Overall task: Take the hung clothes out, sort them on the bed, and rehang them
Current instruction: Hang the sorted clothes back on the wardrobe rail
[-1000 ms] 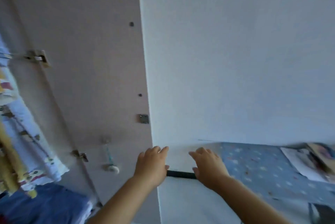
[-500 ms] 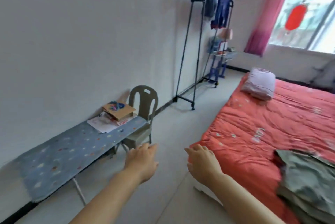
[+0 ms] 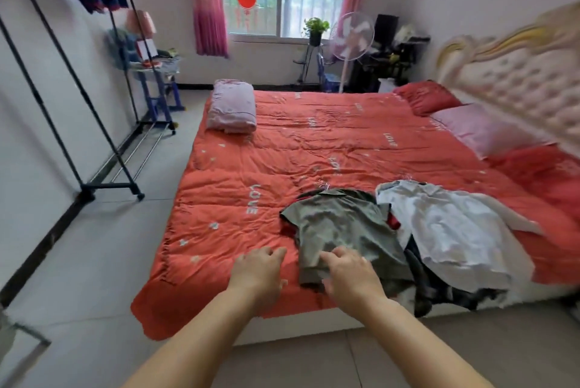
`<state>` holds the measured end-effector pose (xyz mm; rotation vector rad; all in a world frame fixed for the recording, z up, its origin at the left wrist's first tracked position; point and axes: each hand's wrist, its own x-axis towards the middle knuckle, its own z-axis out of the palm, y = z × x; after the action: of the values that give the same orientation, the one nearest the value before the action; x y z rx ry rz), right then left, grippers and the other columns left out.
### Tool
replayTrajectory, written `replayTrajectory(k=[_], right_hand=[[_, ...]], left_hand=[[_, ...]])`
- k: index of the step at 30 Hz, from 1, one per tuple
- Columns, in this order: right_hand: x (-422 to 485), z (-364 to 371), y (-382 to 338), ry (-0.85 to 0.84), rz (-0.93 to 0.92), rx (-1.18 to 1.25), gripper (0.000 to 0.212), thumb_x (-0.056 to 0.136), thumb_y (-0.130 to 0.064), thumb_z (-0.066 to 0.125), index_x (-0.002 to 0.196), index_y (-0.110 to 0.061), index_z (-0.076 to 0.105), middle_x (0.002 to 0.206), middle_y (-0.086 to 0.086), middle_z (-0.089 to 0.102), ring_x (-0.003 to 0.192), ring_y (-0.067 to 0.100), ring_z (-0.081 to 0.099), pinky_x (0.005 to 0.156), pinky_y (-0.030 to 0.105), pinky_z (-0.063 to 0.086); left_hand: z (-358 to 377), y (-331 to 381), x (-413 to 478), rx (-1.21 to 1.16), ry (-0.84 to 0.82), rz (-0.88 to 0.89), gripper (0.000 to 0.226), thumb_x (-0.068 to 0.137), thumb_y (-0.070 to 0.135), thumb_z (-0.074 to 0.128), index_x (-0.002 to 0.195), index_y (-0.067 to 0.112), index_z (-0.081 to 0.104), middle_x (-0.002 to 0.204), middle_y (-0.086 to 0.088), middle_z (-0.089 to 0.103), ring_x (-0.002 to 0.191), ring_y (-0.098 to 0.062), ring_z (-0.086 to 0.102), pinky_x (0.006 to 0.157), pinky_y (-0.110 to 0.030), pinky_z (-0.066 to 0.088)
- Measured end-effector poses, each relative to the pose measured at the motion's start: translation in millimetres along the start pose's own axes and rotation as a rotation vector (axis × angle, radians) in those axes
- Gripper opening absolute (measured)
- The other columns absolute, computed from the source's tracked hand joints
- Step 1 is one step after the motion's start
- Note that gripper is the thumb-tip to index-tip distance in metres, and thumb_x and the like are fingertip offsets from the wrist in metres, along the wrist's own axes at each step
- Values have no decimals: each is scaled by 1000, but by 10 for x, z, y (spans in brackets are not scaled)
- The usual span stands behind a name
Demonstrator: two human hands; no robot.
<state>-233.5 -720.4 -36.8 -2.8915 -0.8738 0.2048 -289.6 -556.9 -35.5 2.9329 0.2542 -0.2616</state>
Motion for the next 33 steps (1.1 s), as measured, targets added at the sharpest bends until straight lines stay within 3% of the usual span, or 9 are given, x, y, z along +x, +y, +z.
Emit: replayTrajectory(k=[15, 27, 33], right_hand=[[1986, -13, 1403, -139, 219, 11, 50, 94, -31, 46, 142, -23, 34, 135, 1, 42, 124, 21, 41, 101, 30, 33], [4152, 501, 2789, -348, 76, 67, 45, 93, -33, 50, 136, -24, 42, 132, 2, 46, 123, 23, 43, 99, 31, 36], [5205, 1100, 3509, -429, 49, 72, 51, 92, -36, 49, 140, -24, 36, 135, 4, 44, 125, 25, 42, 99, 34, 37]], left_hand=[[-39, 274, 2752, -1, -150, 142, 59, 91, 35, 52, 144, 27, 26, 137, -3, 42, 128, -25, 39, 101, -37, 33], [447, 470, 4776, -72, -269, -88, 57, 93, 36, 48, 144, 24, 25, 138, -3, 40, 128, -24, 38, 102, -37, 34], [985, 487, 5722, -85, -320, -171, 60, 93, 37, 47, 146, 23, 22, 139, -2, 39, 128, -23, 38, 101, -37, 36]])
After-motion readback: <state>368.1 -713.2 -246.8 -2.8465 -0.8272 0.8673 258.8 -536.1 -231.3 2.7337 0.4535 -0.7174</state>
